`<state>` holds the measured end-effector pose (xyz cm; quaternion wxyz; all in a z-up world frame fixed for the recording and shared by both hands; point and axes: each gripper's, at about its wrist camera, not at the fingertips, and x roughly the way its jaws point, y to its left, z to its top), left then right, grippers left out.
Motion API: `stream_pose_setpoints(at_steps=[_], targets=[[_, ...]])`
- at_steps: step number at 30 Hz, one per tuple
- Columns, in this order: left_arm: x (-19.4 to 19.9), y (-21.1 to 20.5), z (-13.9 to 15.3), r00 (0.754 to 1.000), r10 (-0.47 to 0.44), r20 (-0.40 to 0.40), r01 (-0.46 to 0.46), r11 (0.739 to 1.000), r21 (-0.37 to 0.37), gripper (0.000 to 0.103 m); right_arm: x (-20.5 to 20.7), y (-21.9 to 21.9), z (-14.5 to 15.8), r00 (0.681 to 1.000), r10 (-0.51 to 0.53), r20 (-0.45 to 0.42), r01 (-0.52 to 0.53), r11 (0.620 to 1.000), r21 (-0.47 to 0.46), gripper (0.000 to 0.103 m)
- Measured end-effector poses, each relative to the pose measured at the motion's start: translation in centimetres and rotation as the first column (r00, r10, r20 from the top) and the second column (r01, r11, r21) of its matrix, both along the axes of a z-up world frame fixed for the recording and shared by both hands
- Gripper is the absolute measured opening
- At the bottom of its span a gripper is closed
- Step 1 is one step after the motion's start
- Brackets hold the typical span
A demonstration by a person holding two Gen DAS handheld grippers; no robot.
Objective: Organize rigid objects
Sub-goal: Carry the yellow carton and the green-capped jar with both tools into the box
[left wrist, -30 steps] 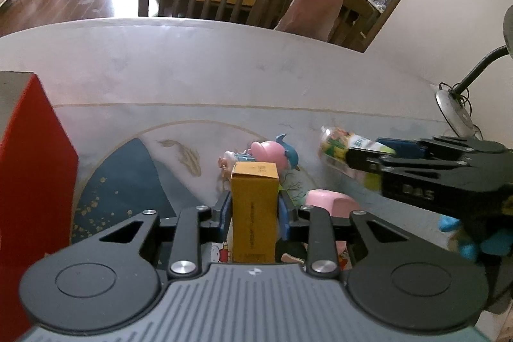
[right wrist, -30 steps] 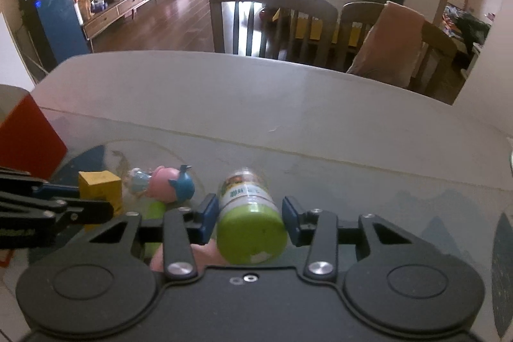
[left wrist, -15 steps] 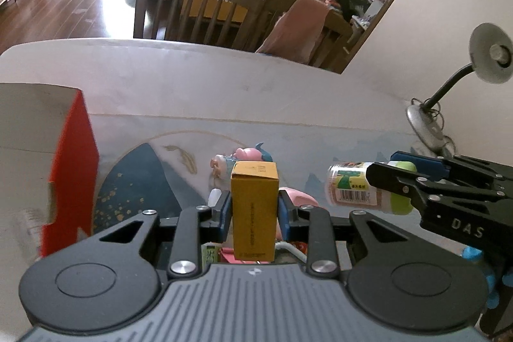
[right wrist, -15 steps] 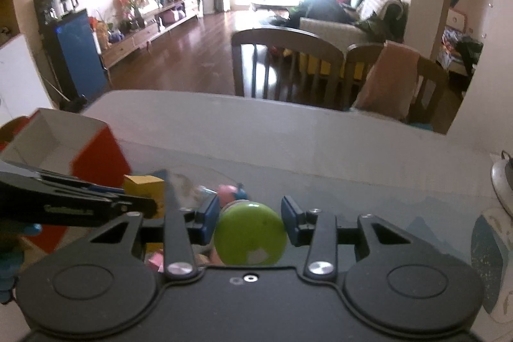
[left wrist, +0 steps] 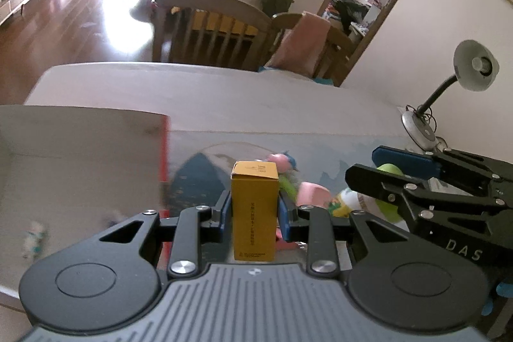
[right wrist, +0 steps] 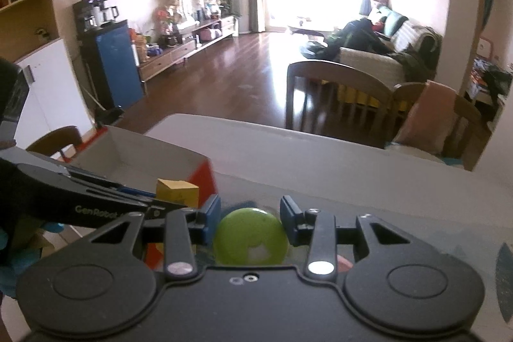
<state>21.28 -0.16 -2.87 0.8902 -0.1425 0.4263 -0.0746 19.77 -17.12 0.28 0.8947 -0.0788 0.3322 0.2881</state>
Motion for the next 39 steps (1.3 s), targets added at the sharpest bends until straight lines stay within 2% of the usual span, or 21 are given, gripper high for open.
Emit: stream_pose_setpoints(at_steps=[7, 14, 18, 24, 31, 36, 37, 38, 39], targets=[[-2.0, 5.7, 1.7, 0.998, 0.052, 0.018, -0.053, 0.998, 0.03, 0.028, -1.2, 5.7, 0.3, 0.999, 0.045, 0.019, -0.045, 0.999, 0.001, 0.039], [-3.7, 11.7, 1.7, 0.994, 0.11, 0.004, -0.11, 0.992, 0.058, 0.028, -1.8, 11.5, -0.7, 0.997, 0.078, 0.007, -0.078, 0.997, -0.009, 0.039], [-4.3, 15.1, 0.9, 0.99, 0.141, -0.018, -0.14, 0.987, 0.078, 0.028, -1.7, 14.5, -1.8, 0.996, 0.089, -0.005, -0.089, 0.996, -0.024, 0.039], [-4.2, 18.8, -1.0, 0.983, 0.171, -0.06, -0.162, 0.979, 0.122, 0.028, -1.6, 18.3, -5.3, 0.994, 0.093, -0.049, -0.096, 0.994, -0.052, 0.038], [-2.7, 21.1, -3.9, 0.976, 0.185, -0.117, -0.163, 0.971, 0.174, 0.028, -0.2, 20.6, -8.3, 0.993, 0.062, -0.1, -0.069, 0.995, -0.071, 0.038], [-1.4, 21.3, -5.8, 0.972, 0.177, -0.153, -0.143, 0.967, 0.209, 0.028, 0.1, 21.3, -9.7, 0.991, 0.055, -0.12, -0.064, 0.995, -0.07, 0.038], [-1.2, 21.4, -6.2, 0.972, 0.175, -0.159, -0.138, 0.966, 0.218, 0.028, 0.2, 21.2, -9.9, 0.991, 0.054, -0.124, -0.062, 0.996, -0.069, 0.036], [-0.9, 21.3, -6.5, 0.971, 0.173, -0.168, -0.133, 0.966, 0.224, 0.028, 0.1, 21.1, -10.0, 0.991, 0.056, -0.125, -0.064, 0.996, -0.065, 0.022], [-0.8, 21.3, -6.8, 0.97, 0.172, -0.174, -0.131, 0.966, 0.224, 0.028, 0.0, 21.0, -10.1, 0.99, 0.06, -0.13, -0.068, 0.996, -0.064, 0.021]])
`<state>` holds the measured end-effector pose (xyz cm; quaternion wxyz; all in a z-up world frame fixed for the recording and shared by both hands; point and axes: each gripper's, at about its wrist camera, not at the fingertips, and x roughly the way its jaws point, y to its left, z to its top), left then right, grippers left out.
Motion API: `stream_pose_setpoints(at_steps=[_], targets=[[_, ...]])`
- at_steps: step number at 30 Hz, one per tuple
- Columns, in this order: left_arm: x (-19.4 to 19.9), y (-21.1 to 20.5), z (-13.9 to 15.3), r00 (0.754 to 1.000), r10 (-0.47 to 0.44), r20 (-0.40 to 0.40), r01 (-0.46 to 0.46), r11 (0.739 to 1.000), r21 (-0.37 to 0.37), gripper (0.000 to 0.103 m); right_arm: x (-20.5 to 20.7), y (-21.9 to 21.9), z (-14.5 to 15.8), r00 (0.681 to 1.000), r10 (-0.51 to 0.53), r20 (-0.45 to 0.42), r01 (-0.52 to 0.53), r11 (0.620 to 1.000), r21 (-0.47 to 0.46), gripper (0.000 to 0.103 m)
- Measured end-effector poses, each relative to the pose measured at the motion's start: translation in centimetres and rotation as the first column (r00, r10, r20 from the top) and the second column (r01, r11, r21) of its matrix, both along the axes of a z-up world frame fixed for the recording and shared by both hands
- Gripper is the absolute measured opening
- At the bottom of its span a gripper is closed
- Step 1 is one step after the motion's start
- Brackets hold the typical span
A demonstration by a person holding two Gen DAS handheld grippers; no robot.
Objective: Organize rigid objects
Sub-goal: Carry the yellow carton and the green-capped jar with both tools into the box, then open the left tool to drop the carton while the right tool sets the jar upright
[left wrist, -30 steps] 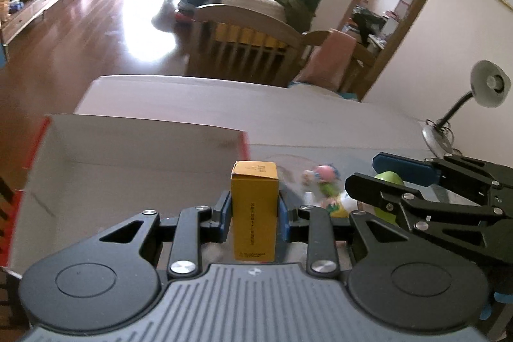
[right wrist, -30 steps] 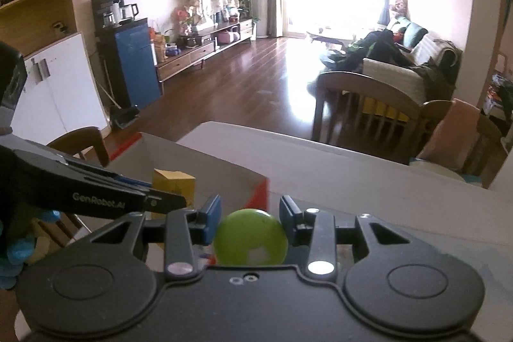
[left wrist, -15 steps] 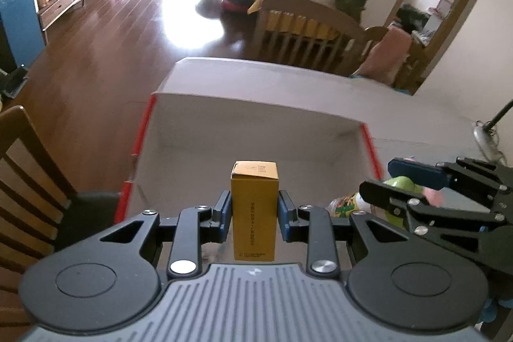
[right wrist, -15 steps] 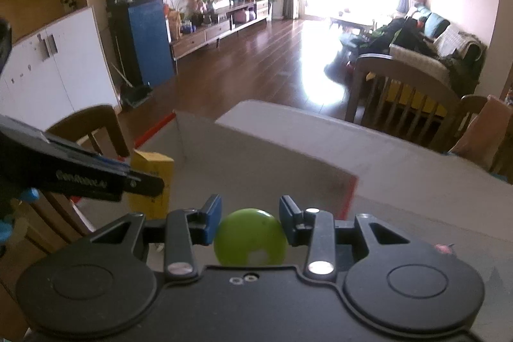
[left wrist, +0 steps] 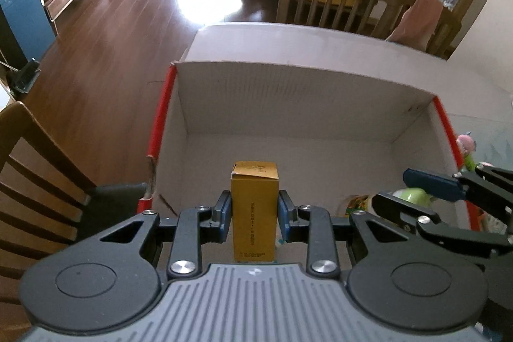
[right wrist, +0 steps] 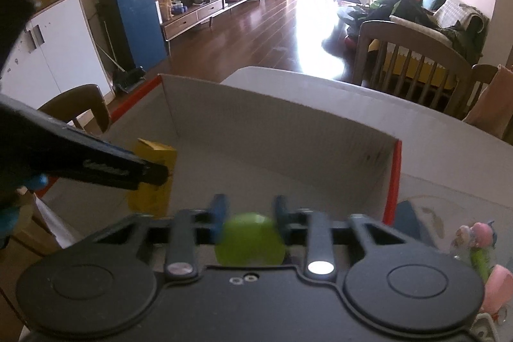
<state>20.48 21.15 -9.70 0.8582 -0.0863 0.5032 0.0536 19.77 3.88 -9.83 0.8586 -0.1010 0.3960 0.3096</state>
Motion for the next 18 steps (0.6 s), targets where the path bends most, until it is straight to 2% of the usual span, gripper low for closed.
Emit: stream_pose_setpoints(at_steps=[6, 12, 18], targets=[[0.6, -0.4, -1.1, 1.0, -0.016, -0.022, 0.016, 1.0, -0.002, 0.028, -1.4, -0.7, -0.4, 1.0, 0.024, -0.018, -0.025, 1.0, -0.016, 0.023], [1.2, -0.3, -1.4, 0.999, -0.015, -0.042, 0.016, 1.0, 0.004, 0.029, -2.7, -1.6, 0.2, 0.998, 0.029, -0.051, -0.028, 0.999, 0.019, 0.028], [1.7, -0.7, -1.0, 0.999, 0.011, -0.05, -0.01, 1.0, 0.018, 0.029, -4.1, -2.9, 1.8, 0.998, 0.028, -0.049, -0.026, 0.998, 0.059, 0.034]])
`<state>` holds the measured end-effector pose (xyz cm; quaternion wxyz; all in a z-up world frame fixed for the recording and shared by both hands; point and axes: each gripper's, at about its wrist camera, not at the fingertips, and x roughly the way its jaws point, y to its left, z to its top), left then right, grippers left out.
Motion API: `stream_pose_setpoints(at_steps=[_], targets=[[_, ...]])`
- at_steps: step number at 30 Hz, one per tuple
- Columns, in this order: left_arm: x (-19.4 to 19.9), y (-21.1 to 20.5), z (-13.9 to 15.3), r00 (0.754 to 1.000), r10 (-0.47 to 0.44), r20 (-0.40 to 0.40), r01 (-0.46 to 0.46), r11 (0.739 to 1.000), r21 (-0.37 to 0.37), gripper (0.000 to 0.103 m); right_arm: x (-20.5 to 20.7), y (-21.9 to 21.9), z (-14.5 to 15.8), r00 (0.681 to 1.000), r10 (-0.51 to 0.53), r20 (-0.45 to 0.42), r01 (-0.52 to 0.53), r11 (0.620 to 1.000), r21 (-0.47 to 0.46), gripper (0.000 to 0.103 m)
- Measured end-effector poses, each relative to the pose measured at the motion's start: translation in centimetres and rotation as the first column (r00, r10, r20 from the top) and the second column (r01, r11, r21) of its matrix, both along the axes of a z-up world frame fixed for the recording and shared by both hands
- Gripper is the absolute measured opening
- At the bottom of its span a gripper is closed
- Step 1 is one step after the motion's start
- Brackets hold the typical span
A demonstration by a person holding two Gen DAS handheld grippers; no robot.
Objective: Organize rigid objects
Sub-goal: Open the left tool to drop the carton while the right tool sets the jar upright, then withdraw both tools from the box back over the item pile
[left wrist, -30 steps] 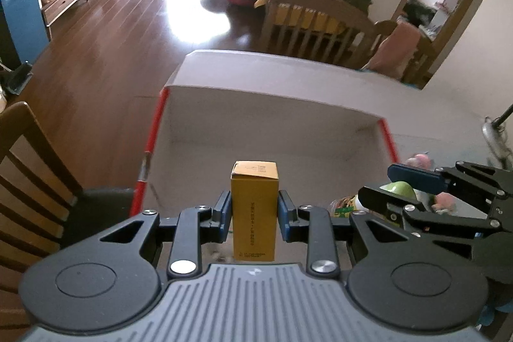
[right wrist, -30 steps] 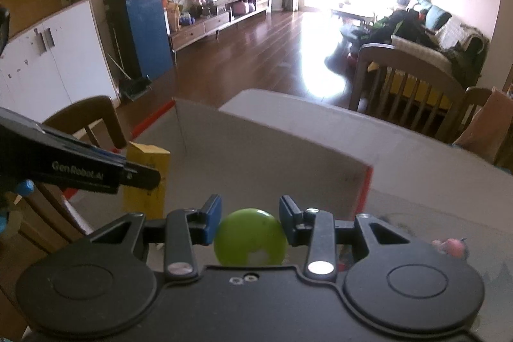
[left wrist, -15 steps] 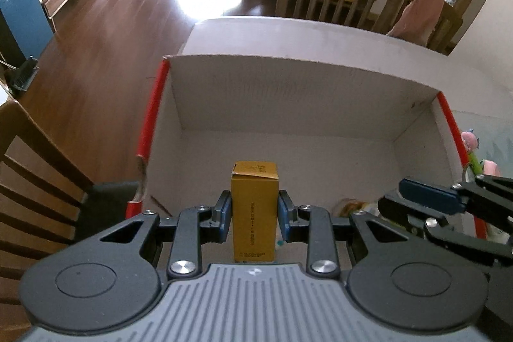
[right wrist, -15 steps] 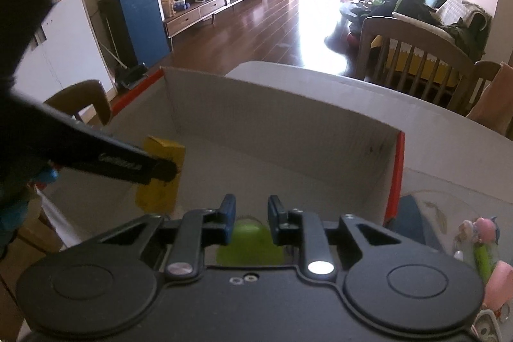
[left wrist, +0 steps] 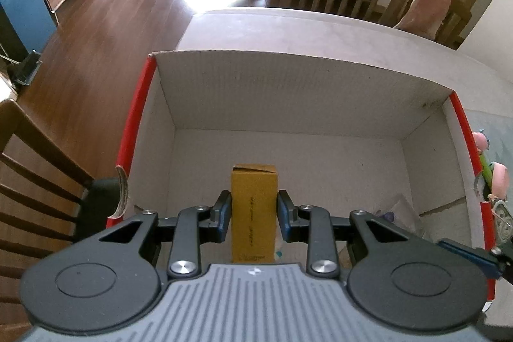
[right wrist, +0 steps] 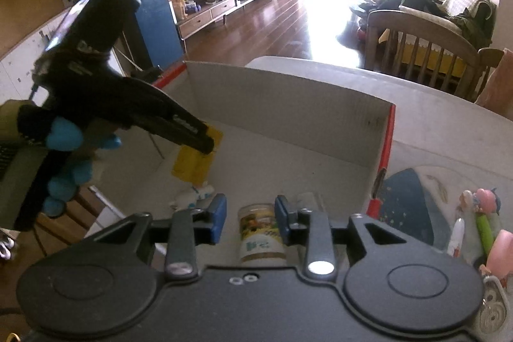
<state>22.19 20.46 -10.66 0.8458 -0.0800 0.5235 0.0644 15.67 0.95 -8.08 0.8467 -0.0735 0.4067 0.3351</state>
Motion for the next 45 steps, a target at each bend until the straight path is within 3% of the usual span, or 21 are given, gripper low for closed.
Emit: stream_pose_setpoints(at_steps=[10, 15, 23, 31, 33, 34, 35, 37, 45], targets=[[-2.1, -1.0, 2.0, 0.999, 0.004, 0.049, -0.004, 1.0, -0.002, 0.029, -1.2, -2.6, 1.8, 1.0, -0.028, 0.012, 0.027, 0.999, 0.045, 0.039], [-3.4, -2.5, 3.8, 0.996, -0.001, 0.09, 0.0, 1.0, 0.015, 0.029, -1.5, -4.1, 2.7, 0.999, -0.042, 0.017, 0.041, 0.997, 0.069, 0.048], [-5.2, -6.6, 7.2, 0.984, -0.07, 0.165, 0.073, 0.997, -0.012, 0.029, -2.8, -8.3, 4.4, 0.998, -0.059, 0.03, 0.055, 0.992, 0.117, 0.063], [-5.5, -12.0, 9.0, 0.967, -0.141, 0.214, 0.152, 0.988, -0.035, 0.029, -4.0, -13.0, 5.1, 0.996, -0.07, 0.058, 0.063, 0.99, 0.124, 0.069], [-5.4, -13.2, 9.0, 0.963, -0.154, 0.22, 0.167, 0.985, -0.042, 0.031, -4.4, -14.5, 5.1, 0.995, -0.081, 0.066, 0.073, 0.99, 0.117, 0.072], [-5.4, -13.7, 9.0, 0.961, -0.162, 0.222, 0.176, 0.983, -0.046, 0.037, -4.5, -15.2, 5.0, 0.994, -0.088, 0.07, 0.079, 0.99, 0.115, 0.073], [-5.4, -14.3, 8.9, 0.959, -0.168, 0.226, 0.183, 0.982, -0.049, 0.05, -4.7, -15.8, 4.9, 0.993, -0.094, 0.073, 0.085, 0.99, 0.112, 0.074], [-5.4, -15.6, 8.8, 0.954, -0.179, 0.241, 0.198, 0.979, -0.055, 0.062, -4.9, -17.3, 4.5, 0.991, -0.107, 0.075, 0.099, 0.99, 0.103, 0.074], [-4.6, -20.6, 7.5, 0.95, -0.21, 0.232, 0.234, 0.969, -0.079, 0.064, -4.5, -22.9, 2.7, 0.984, -0.155, 0.087, 0.15, 0.987, 0.057, 0.084]])
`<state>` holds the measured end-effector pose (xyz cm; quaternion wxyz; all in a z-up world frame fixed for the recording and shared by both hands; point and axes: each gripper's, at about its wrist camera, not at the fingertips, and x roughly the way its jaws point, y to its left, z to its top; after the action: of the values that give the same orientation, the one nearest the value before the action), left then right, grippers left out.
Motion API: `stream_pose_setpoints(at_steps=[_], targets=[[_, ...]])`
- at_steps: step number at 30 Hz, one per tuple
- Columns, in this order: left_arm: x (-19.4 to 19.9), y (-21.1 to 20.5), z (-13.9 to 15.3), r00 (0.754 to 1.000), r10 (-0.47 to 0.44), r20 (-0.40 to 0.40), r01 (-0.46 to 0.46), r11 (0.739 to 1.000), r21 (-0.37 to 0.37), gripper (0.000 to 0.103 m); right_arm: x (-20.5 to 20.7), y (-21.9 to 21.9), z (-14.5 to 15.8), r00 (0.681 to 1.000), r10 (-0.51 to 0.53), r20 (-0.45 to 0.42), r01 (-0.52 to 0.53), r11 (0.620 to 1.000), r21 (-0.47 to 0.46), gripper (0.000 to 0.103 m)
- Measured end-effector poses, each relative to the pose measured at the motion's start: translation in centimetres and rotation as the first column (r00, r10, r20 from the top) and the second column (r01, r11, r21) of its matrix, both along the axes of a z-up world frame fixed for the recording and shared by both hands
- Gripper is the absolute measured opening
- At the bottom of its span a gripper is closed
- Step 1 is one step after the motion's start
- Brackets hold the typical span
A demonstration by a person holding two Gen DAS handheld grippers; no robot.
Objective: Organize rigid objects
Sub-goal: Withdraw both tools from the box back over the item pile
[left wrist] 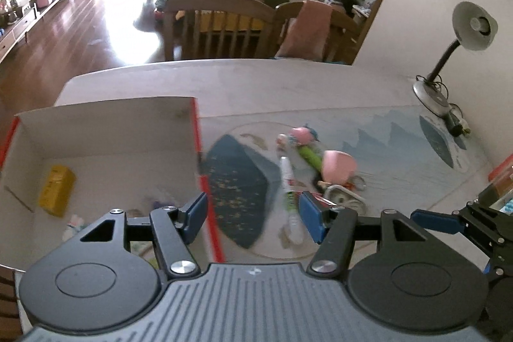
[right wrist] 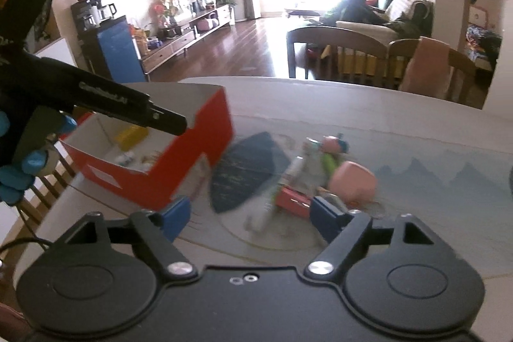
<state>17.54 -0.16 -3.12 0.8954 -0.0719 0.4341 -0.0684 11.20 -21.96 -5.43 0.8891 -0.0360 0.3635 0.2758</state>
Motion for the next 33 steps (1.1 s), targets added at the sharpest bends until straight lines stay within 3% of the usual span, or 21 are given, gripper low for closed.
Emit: stream_pose_setpoints(at_steps=[2, 7, 10, 18, 33], targets=[[0.2, -1.0, -0.4, 1.0, 0.008, 0.0, -0.008, 1.0, 0.005, 0.076, 0.3, -1.2, -0.4, 1.0, -0.007, -0.002, 0.007, 1.0, -0.001, 0.086], [0.9, -3.2, -1.9, 1.0, 0.017, -0.018, -0.017, 1.0, 0.004, 0.077, 1.4, -3.6, -1.9, 1.0, -0.02, -0.021, 0.02, 1.0, -0.009, 0.086], [1.7, -4.8, -3.1, 0.999, 0.032, -0.019, -0.031, 0.998, 0.051, 0.083, 2.1, -4.5, -2.7, 1.0, -0.016, -0.026, 0.016, 0.999, -0.029, 0.086], [2.0, -8.5, -6.1, 1.0, 0.013, -0.023, -0.01, 0.992, 0.125, 0.083, 4.2, -5.9, -5.1, 0.999, 0.03, -0.023, -0.033, 0.994, -0.108, 0.085], [3.2, -9.8, -11.9, 0.991, 0.078, -0.111, -0.062, 0.989, 0.137, 0.083, 5.9, -4.2, -9.1, 0.983, 0.181, 0.024, -0.17, 0.955, -0.242, 0.076]])
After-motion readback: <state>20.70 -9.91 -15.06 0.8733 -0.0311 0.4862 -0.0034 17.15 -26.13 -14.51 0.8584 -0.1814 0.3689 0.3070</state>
